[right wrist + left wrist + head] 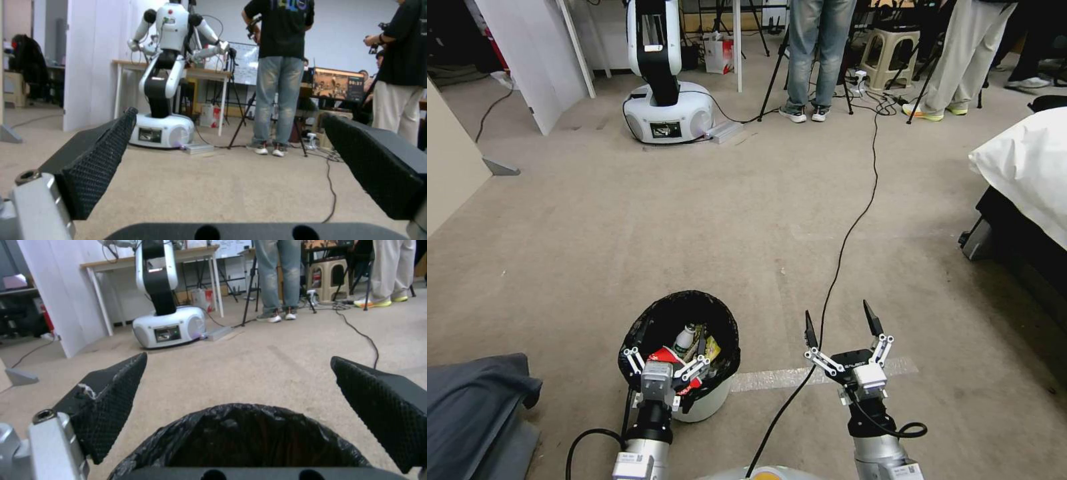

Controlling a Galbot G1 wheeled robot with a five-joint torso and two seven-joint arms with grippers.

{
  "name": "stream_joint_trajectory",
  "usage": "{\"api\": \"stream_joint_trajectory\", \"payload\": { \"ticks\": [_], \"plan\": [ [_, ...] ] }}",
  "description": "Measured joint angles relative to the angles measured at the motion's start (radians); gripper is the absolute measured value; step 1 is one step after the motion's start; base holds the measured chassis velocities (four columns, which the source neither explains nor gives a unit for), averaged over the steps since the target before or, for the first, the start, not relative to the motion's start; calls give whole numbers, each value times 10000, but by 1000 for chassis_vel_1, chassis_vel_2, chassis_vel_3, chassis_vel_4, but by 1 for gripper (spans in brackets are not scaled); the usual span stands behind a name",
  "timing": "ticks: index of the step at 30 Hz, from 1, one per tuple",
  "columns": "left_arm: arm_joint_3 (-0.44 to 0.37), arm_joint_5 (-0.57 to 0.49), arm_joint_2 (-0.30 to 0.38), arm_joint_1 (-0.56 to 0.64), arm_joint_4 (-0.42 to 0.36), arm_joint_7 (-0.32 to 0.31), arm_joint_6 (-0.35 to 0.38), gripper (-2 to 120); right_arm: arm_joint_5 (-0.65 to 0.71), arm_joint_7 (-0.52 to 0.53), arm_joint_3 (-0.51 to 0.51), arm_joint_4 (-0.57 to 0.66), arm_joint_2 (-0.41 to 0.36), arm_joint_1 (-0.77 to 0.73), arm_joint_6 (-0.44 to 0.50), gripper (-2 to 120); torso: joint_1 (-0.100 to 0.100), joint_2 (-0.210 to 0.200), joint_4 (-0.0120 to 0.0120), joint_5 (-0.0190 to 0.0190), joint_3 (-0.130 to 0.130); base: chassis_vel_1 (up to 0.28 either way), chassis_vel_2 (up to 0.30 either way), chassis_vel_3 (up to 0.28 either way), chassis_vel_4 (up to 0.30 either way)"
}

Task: Pick up the trash bin, then pick up the garbage from the floor and place it into the trash bin.

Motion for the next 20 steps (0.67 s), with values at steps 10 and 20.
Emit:
{"api": "stream_joint_trajectory", "payload": {
  "ticks": [10,20],
  "plan": [
    [-9,72,16,23,101,-113,-41,100,-158,23,104,-20,29,3,-83,100,0,0,0,0,1,0,0,0,0],
    [-11,43,19,20,99,-129,13,100,-166,18,107,-27,27,4,-83,100,0,0,0,0,1,0,0,0,0]
  ]
}}
